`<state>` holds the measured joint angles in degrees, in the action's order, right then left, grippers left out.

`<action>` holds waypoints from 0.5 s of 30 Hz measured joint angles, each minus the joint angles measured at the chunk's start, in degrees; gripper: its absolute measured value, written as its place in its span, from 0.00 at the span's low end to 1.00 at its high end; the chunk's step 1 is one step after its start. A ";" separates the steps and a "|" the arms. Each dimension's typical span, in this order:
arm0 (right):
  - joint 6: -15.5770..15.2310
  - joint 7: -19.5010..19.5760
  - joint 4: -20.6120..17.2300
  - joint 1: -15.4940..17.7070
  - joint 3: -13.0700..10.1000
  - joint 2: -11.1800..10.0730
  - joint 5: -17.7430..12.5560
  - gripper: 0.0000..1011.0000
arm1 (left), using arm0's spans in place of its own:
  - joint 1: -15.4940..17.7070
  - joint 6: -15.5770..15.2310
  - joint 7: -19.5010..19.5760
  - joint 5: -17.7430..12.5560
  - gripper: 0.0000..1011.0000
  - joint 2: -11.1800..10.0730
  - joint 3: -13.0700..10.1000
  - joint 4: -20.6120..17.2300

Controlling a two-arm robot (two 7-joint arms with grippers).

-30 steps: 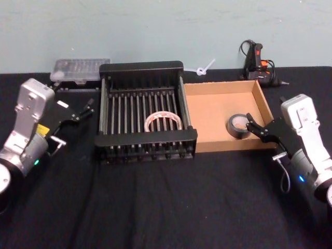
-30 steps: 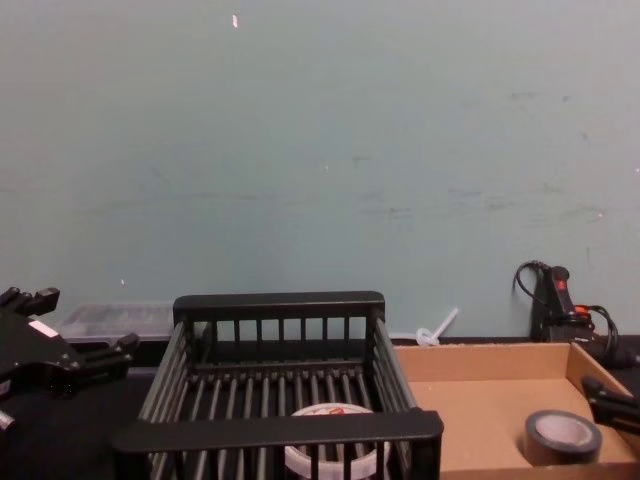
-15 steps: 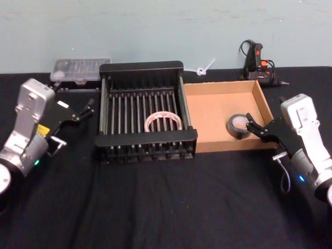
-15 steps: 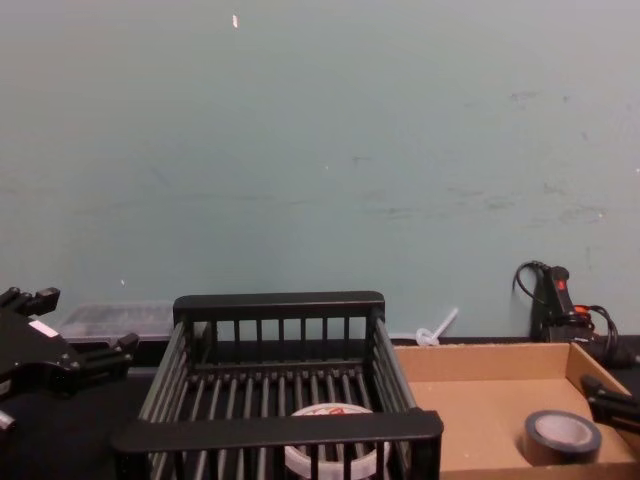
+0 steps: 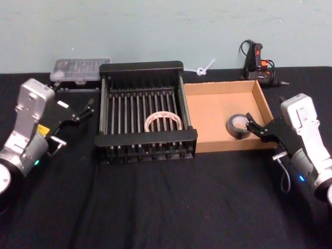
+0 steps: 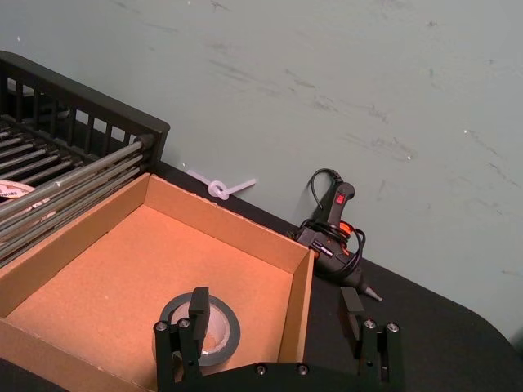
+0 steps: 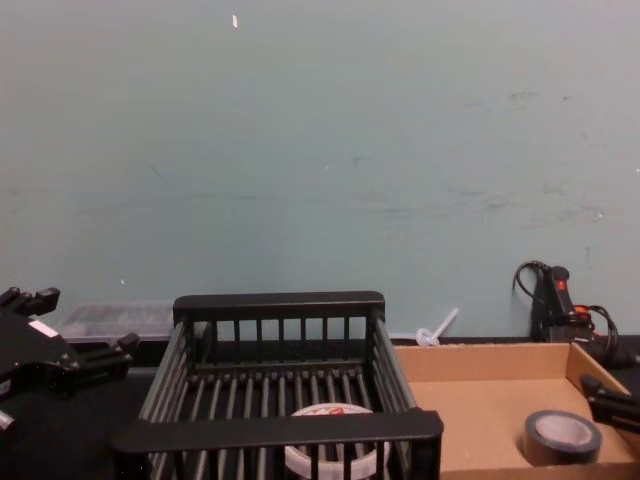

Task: Pick up the white tape and place it into the black box , Pick up the silver tape and place it into the brown box.

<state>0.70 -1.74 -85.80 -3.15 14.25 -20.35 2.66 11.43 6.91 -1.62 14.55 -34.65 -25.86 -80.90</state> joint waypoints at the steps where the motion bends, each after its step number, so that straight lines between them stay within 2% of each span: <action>1: 0.00 0.00 0.00 0.00 0.00 0.00 -0.01 0.99 | 0.00 0.00 0.00 0.00 0.99 0.00 0.00 0.00; 15: -0.01 0.00 0.00 0.00 0.00 0.00 -0.04 0.99 | 0.00 0.00 0.00 0.00 0.99 0.00 0.00 0.00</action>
<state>0.69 -1.74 -85.81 -3.15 14.25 -20.35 2.63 11.43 6.91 -1.62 14.55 -34.65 -25.86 -80.90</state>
